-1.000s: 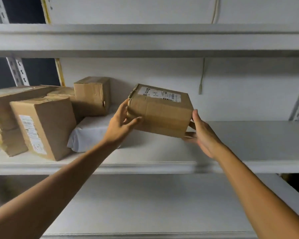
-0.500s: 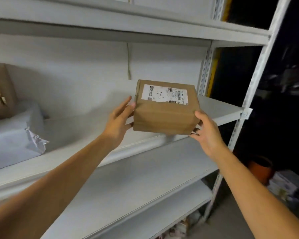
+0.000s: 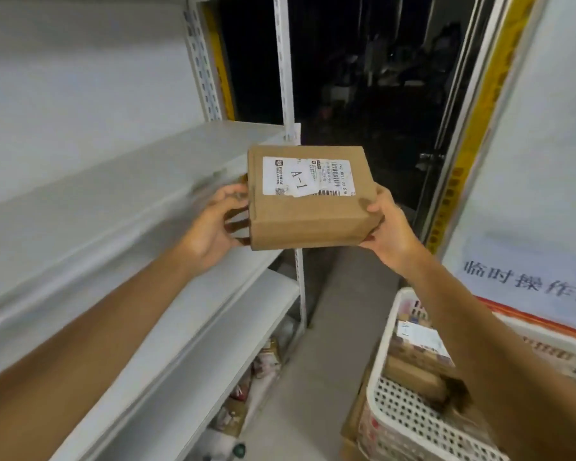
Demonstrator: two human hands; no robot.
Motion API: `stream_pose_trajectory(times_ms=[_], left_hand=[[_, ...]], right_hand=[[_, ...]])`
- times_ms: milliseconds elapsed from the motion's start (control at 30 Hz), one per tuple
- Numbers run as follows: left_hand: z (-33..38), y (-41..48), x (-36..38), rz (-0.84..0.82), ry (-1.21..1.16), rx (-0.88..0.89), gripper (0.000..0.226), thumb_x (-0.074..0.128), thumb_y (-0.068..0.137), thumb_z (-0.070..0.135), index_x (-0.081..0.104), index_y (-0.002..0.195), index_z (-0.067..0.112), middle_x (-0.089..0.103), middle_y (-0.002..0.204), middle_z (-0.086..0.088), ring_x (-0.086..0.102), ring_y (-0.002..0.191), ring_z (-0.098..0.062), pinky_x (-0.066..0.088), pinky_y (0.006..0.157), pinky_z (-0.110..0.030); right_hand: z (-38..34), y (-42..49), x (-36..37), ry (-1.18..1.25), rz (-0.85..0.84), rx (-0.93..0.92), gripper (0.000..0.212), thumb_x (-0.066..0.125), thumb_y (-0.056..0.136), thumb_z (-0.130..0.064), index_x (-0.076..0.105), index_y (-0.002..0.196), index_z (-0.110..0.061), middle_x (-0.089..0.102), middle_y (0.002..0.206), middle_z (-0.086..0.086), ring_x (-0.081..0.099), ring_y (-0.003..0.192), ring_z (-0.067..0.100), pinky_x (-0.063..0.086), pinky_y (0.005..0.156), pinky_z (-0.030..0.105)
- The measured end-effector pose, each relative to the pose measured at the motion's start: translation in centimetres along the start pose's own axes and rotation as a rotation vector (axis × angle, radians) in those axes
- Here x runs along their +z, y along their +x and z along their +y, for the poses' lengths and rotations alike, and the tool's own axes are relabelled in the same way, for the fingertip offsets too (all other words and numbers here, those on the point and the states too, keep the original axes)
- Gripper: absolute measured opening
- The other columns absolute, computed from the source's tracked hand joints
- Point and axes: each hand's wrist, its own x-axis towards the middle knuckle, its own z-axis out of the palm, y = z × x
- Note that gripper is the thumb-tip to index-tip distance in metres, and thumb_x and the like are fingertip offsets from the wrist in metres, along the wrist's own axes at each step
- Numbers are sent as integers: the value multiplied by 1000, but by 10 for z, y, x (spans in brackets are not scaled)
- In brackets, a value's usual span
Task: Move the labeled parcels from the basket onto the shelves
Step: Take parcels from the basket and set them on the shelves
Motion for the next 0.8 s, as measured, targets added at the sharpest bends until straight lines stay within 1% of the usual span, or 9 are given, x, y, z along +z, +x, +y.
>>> stream_pose_trajectory(times_ms=[67,133,200,233,333,433,567,700,800], left_hand=[[-24,10,32,-48,2,-65,19,65,80,30,54,95,28,65,99,3,61,95,-20,54,67,-41],[-49,20,64,-79,50,-123,40,74,75,31,51,108,28,60,117,-3,58,108,-23,55,75,-45],[-74,28,93,-99,57,-189,57,74,72,26,46,122,28,58,124,-6,56,113,-24,55,79,-48],[-86,31,105,-122,52,-221,60,74,73,24,45,125,30,58,125,-6,56,114,-25,55,80,-49],[-122,39,145,-213,48,-301,53,74,76,20,49,121,34,58,128,-5,56,116,-24,56,80,-51],[-155,44,185,-280,75,-368,53,68,79,16,48,127,28,62,118,-1,58,109,-19,58,67,-39],[-200,55,219,-398,48,-491,70,74,70,20,46,133,27,63,122,-3,60,111,-22,55,77,-46],[-238,70,252,-501,66,-564,57,72,69,19,50,120,34,65,114,-1,61,106,-21,54,83,-49],[-262,81,270,-557,86,-615,48,71,78,14,51,116,36,63,118,-2,59,109,-23,55,84,-46]], right_hand=[[8,-6,-39,-16,25,12,39,43,92,-22,43,128,-38,46,134,6,48,120,31,50,94,56],[19,-14,-76,-41,86,29,36,45,92,-31,43,128,-37,47,132,6,50,119,31,54,87,52],[30,-23,-110,-95,144,69,41,49,91,-46,43,130,-34,48,131,7,52,118,32,56,82,49],[35,-28,-127,-123,157,96,46,50,90,-51,42,131,-33,49,131,7,53,117,33,56,83,50],[49,-51,-175,-134,218,194,62,55,78,-61,44,130,-28,51,131,8,56,114,33,55,85,54],[64,-75,-217,-143,310,272,78,58,66,-63,44,130,-20,52,129,9,55,113,34,54,88,54],[85,-101,-260,-118,408,368,85,59,62,-61,42,132,-16,53,130,11,53,116,38,51,92,53],[103,-121,-293,-71,490,447,89,63,59,-56,40,135,-14,50,135,14,50,120,41,50,92,55],[115,-128,-307,-64,560,494,89,65,57,-53,39,133,-16,51,133,12,52,118,36,51,90,57]])
